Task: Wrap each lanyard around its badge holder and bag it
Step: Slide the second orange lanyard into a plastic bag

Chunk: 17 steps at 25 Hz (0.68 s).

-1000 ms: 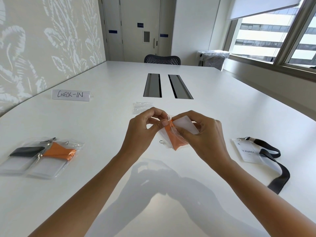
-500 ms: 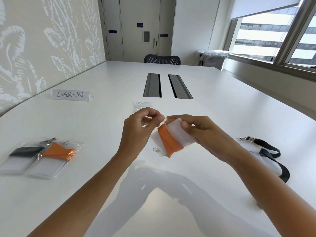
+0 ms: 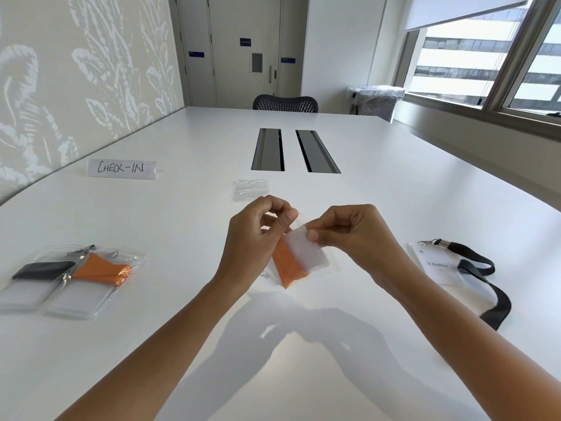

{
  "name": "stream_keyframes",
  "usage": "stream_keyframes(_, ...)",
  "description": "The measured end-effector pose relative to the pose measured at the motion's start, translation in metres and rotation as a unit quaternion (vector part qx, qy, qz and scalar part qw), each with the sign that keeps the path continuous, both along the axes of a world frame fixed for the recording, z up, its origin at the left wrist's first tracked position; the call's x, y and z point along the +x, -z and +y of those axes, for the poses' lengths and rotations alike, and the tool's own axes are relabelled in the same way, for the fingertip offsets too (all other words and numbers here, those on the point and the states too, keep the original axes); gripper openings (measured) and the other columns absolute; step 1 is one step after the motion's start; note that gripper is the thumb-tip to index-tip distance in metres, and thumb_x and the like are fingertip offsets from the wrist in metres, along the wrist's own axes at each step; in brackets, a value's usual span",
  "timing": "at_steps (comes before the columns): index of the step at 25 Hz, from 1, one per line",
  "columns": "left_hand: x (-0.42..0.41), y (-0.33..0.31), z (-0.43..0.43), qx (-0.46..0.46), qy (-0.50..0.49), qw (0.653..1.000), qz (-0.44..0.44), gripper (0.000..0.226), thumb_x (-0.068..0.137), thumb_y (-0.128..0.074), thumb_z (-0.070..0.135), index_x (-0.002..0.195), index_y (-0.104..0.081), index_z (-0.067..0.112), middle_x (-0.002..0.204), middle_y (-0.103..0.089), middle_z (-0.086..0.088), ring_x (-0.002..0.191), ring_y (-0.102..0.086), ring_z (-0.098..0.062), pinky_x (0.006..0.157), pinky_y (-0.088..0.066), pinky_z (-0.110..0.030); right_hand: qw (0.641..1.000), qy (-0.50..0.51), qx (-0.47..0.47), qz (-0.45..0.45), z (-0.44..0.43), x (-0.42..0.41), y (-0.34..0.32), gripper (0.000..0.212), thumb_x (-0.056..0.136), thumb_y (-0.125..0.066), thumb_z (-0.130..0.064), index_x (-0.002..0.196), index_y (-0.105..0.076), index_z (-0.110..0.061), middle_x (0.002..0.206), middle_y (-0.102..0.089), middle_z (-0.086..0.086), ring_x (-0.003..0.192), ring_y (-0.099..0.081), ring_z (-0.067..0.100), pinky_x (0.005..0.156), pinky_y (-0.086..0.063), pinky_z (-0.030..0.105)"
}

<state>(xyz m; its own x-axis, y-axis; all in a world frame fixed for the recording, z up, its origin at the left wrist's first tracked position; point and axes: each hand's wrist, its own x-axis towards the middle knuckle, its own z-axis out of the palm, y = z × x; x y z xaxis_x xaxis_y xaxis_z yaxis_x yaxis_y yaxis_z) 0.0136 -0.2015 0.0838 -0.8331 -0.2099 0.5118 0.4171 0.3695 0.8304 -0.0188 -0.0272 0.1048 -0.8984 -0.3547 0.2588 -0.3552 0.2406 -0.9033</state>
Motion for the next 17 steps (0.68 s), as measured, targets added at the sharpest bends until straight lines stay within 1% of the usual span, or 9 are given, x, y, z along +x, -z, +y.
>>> stream_keyframes(2,-0.0003,0.0005,-0.0008,0.000,-0.011,1.000,0.001,0.009,0.091,-0.063,0.026,0.084,-0.062,0.020,0.076,-0.065,0.012,0.066,-0.064,-0.003,0.061,-0.042,-0.007,1.000,-0.015,0.001,-0.015,-0.0011,-0.0008,0.0004,0.011,0.089,-0.070,-0.019,0.082,-0.077,-0.019,0.085,-0.077,0.003,0.084,-0.074,0.021,0.092,-0.055,0.048)
stream_keyframes(4,-0.0009,0.0009,-0.0021,0.002,-0.022,1.000,0.004,0.010,0.091,-0.063,0.026,0.084,-0.061,0.019,0.076,-0.064,0.013,0.065,-0.065,-0.004,0.060,-0.042,-0.007,1.000,-0.021,0.011,-0.012,-0.0022,0.0009,0.0002,0.012,0.086,-0.072,-0.031,0.085,-0.078,-0.021,0.085,-0.078,0.000,0.087,-0.074,0.018,0.091,-0.056,0.041)
stream_keyframes(5,-0.0014,0.0012,-0.0025,0.001,-0.024,1.000,0.005,0.011,0.091,-0.063,0.027,0.084,-0.061,0.019,0.077,-0.064,0.013,0.065,-0.066,-0.005,0.060,-0.041,-0.007,1.000,-0.016,0.019,0.005,-0.0025,0.0023,0.0006,0.009,0.081,-0.077,-0.032,0.084,-0.078,-0.023,0.084,-0.077,-0.005,0.086,-0.074,0.012,0.088,-0.057,0.033)
stream_keyframes(7,-0.0022,0.0021,-0.0025,-0.002,-0.022,1.000,0.005,0.012,0.091,-0.063,0.028,0.084,-0.060,0.019,0.078,-0.063,0.013,0.065,-0.067,-0.005,0.061,-0.043,-0.008,0.998,0.012,0.040,0.057,-0.0031,0.0052,0.0018,0.007,0.075,-0.083,-0.025,0.078,-0.077,-0.026,0.079,-0.076,-0.013,0.080,-0.072,0.001,0.077,-0.055,0.017)
stream_keyframes(9,-0.0025,0.0029,-0.0019,0.001,-0.016,1.000,0.000,0.013,0.091,-0.063,0.029,0.084,-0.060,0.018,0.078,-0.062,0.014,0.066,-0.067,-0.008,0.063,-0.050,-0.018,0.994,0.039,0.046,0.088,-0.0030,0.0058,0.0026,0.009,0.076,-0.082,-0.018,0.076,-0.077,-0.026,0.076,-0.075,-0.015,0.076,-0.071,-0.003,0.069,-0.050,0.008)
stream_keyframes(11,-0.0027,0.0032,-0.0017,0.008,-0.014,1.000,-0.003,0.013,0.091,-0.062,0.029,0.084,-0.060,0.018,0.078,-0.061,0.016,0.066,-0.068,-0.011,0.065,-0.056,-0.031,0.992,0.047,0.048,0.104,-0.0028,0.0052,0.0021,0.009,0.079,-0.079,-0.013,0.079,-0.079,-0.023,0.075,-0.075,-0.015,0.075,-0.070,-0.004,0.065,-0.045,0.005)
stream_keyframes(12,-0.0027,0.0033,-0.0020,0.008,-0.014,1.000,-0.003,0.013,0.091,-0.062,0.029,0.083,-0.060,0.018,0.077,-0.061,0.017,0.065,-0.067,-0.011,0.065,-0.057,-0.034,0.992,0.048,0.050,0.110,-0.0029,0.0054,0.0015,0.011,0.079,-0.077,-0.011,0.080,-0.079,-0.021,0.075,-0.075,-0.015,0.075,-0.069,-0.004,0.064,-0.043,0.004)
stream_keyframes(15,-0.0029,0.0029,-0.0026,0.012,-0.002,1.000,-0.010,0.012,0.090,-0.064,0.027,0.083,-0.062,0.017,0.074,-0.062,0.018,0.064,-0.067,-0.009,0.063,-0.057,-0.028,0.992,0.056,0.034,0.110,-0.0028,0.0066,0.0008,0.015,0.078,-0.078,-0.006,0.078,-0.079,-0.021,0.072,-0.075,-0.014,0.072,-0.068,-0.003,0.064,-0.043,0.003)
stream_keyframes(17,-0.0039,0.0021,-0.0035,0.015,0.007,1.000,-0.015,0.011,0.088,-0.067,0.024,0.082,-0.065,0.015,0.074,-0.064,0.015,0.066,-0.068,-0.011,0.063,-0.057,-0.026,0.992,0.071,0.017,0.105,-0.0030,0.0073,0.0017,0.019,0.076,-0.079,-0.004,0.075,-0.077,-0.023,0.069,-0.074,-0.011,0.070,-0.069,0.000,0.063,-0.045,0.006)
